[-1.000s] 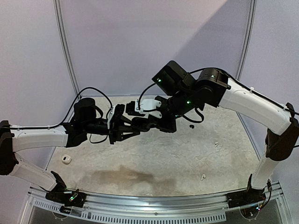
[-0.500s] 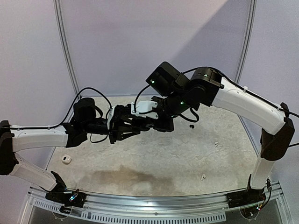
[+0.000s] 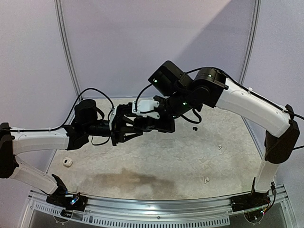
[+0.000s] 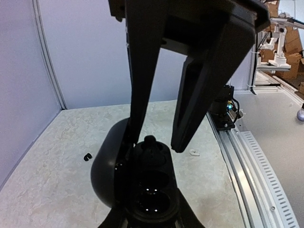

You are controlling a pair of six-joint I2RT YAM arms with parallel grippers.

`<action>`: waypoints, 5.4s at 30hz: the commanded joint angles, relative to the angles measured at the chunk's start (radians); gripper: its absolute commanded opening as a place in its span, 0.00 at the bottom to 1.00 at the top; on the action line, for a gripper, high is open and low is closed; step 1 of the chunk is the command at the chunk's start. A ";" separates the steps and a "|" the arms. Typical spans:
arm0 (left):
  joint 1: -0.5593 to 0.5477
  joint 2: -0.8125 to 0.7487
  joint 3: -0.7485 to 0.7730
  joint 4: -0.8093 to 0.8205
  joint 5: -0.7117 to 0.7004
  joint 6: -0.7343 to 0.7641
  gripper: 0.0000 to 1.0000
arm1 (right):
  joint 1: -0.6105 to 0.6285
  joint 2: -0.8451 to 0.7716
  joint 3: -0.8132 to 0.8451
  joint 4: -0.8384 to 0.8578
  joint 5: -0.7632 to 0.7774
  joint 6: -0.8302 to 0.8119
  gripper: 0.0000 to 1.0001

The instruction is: Insert the wireless bluetooth earbuds into the charging case

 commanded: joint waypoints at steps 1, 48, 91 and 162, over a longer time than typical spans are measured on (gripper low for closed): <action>-0.015 -0.007 -0.017 0.020 0.001 -0.108 0.00 | -0.002 -0.074 0.028 0.116 -0.016 0.066 0.25; 0.046 -0.022 -0.034 0.021 -0.069 -0.205 0.00 | -0.787 0.422 -0.163 0.122 -0.113 0.534 0.20; 0.054 -0.037 -0.044 0.001 -0.066 -0.137 0.00 | -0.779 0.337 -0.426 0.283 -0.298 0.617 0.00; 0.016 -0.018 -0.017 0.018 0.039 -0.009 0.00 | -0.003 0.069 0.014 0.115 -0.130 -0.041 0.00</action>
